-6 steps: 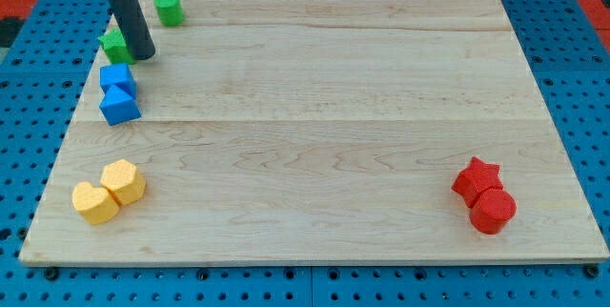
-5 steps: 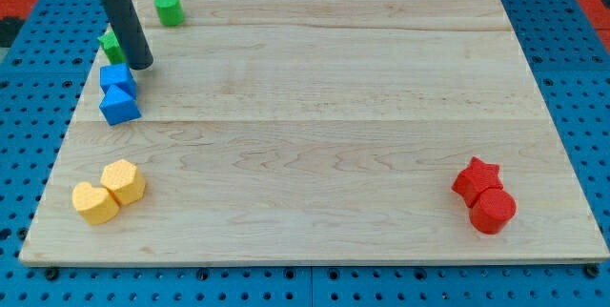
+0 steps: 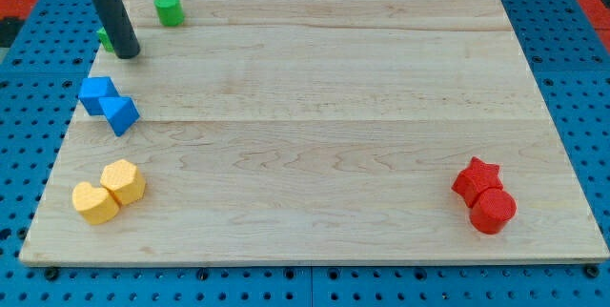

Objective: Push the green star into the green circle

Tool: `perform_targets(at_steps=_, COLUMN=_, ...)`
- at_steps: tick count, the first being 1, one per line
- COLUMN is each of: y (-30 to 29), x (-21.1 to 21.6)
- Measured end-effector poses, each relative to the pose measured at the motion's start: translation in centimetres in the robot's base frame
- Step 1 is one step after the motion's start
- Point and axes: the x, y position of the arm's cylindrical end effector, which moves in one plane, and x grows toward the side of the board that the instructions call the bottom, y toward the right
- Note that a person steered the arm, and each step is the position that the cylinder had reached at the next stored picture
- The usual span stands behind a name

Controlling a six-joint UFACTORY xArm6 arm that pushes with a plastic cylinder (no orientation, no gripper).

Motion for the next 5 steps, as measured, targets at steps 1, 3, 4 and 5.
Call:
perform_targets(at_steps=1, y=-3.2, x=0.6)
perform_targets(at_steps=3, y=2.8, x=-8.5)
perform_targets(at_steps=4, y=2.9, x=-9.5)
perform_targets(at_steps=5, y=4.1, x=-8.1)
